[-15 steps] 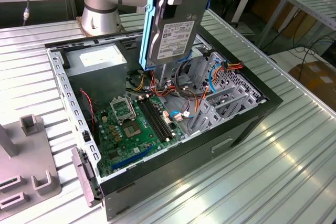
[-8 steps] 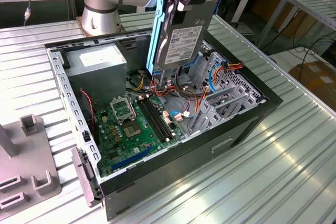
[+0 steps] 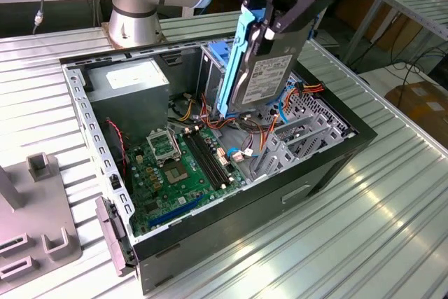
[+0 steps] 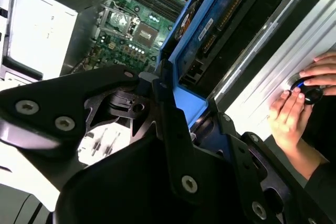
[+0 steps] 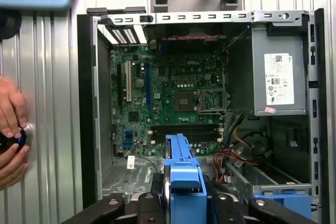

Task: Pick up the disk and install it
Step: 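Insert the disk into the insertion slot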

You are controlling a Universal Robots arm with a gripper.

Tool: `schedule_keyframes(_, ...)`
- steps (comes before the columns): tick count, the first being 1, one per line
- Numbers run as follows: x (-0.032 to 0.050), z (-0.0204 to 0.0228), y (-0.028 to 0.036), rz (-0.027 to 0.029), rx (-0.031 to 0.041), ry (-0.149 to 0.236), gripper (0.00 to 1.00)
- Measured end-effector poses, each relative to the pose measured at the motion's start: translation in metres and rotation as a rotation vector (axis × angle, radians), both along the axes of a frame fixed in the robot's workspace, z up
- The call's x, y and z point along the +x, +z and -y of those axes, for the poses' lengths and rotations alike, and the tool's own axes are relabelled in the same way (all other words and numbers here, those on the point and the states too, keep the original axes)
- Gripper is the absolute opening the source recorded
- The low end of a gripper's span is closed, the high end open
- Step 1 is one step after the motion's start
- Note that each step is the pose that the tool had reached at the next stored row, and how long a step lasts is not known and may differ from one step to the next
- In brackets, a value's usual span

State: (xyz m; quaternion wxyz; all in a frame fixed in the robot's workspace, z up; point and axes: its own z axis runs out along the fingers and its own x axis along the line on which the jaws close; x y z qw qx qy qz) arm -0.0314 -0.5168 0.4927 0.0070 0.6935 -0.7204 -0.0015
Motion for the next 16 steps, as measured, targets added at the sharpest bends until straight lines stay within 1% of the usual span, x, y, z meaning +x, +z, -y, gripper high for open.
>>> schedule_keyframes(2,0.0048,0.0115,-0.0024,-0.0018,0.0,0.0,0.37)
schedule_keyframes(3,0.0081,0.0184,-0.0038,-0.0031,-0.0001,0.0,0.37)
schedule_keyframes(8,0.0162,0.0327,-0.0065,-0.0073,0.0001,0.0,0.37)
schedule_keyframes(11,0.0237,0.0379,-0.0073,-0.01,-0.0001,0.0,0.37)
schedule_keyframes(13,0.0366,0.0415,-0.0081,-0.013,-0.0001,0.0,0.37)
schedule_keyframes(16,0.0465,0.043,-0.0088,-0.0142,0.0001,0.0,0.37)
